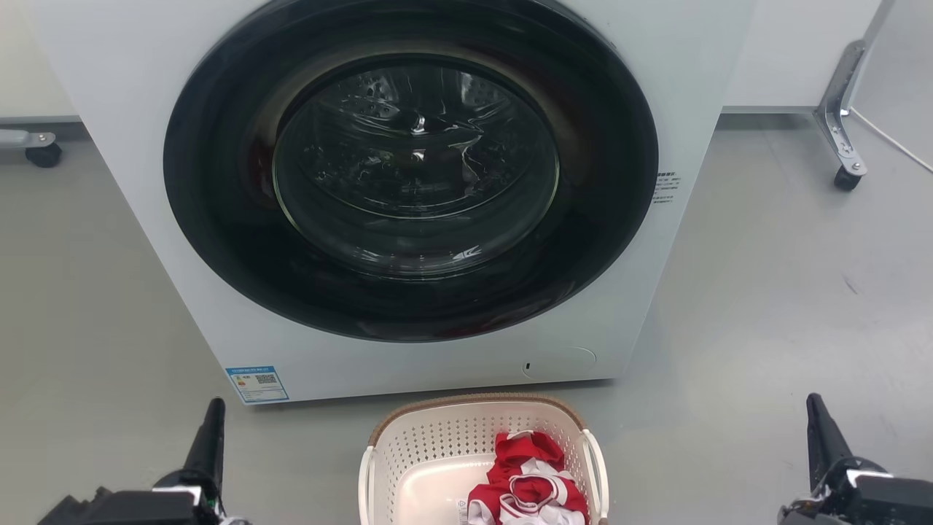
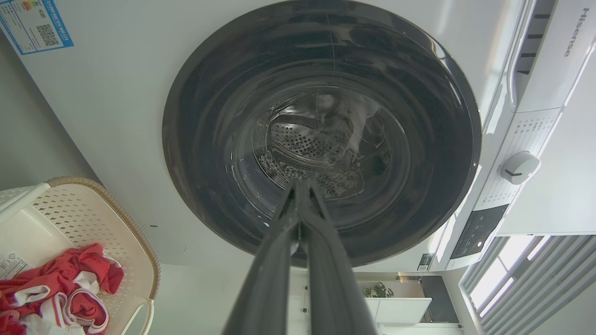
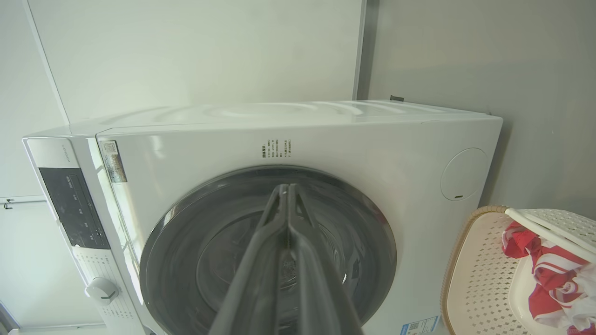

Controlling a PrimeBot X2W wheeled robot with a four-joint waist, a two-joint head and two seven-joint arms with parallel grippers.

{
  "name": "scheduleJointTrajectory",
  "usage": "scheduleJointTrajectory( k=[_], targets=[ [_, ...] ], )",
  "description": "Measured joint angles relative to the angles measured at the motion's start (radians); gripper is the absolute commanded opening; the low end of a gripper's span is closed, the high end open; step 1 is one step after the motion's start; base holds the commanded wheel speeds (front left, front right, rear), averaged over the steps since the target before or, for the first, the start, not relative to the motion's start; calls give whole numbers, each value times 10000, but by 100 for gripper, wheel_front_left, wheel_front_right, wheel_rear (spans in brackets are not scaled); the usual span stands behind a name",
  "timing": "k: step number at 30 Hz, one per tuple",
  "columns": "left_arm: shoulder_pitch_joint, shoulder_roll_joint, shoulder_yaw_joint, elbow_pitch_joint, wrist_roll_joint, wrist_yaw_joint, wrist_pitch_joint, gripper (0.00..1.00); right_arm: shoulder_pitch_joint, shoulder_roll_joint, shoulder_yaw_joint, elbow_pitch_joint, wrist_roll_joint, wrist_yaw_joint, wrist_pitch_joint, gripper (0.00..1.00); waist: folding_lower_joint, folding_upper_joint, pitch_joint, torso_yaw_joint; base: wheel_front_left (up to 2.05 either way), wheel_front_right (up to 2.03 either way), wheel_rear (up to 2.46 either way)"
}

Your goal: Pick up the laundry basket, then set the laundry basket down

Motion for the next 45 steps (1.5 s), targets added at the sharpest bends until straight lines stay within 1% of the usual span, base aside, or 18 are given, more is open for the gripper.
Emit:
scheduleJointTrajectory(
  k=[1,5,21,24,30,37,45],
  targets=[
    [45,-10,-12,75,0,4,-2,100,33,15,10,77,-2,-6,-2,100,-1,0,0,0,0,0,0],
    [320,-75,-63,318,0,13,-8,100,296,117,35,322,-6,-50,-6,100,0,0,3,-2,0,0,0],
    [85,-73,-439,307,36,15,-485,100,184,107,69,297,-351,-48,-384,100,0,0,31,-11,0,0,0],
    [-14,-61,-535,297,174,13,-608,100,162,79,127,299,-518,-48,-508,100,0,0,35,-10,0,0,0],
    [-190,54,-834,293,765,13,-903,100,25,-56,341,299,-1097,-48,-815,100,-1,0,36,-10,0,0,0],
    [-411,232,-1172,313,1881,15,-1170,100,-32,-295,708,299,-2084,-48,-1156,100,0,0,27,3,0,0,0],
    [-638,370,-1411,309,3254,370,-1511,100,-234,-577,1156,303,-3384,-48,-1488,100,0,0,2,25,0,0,0]
  ],
)
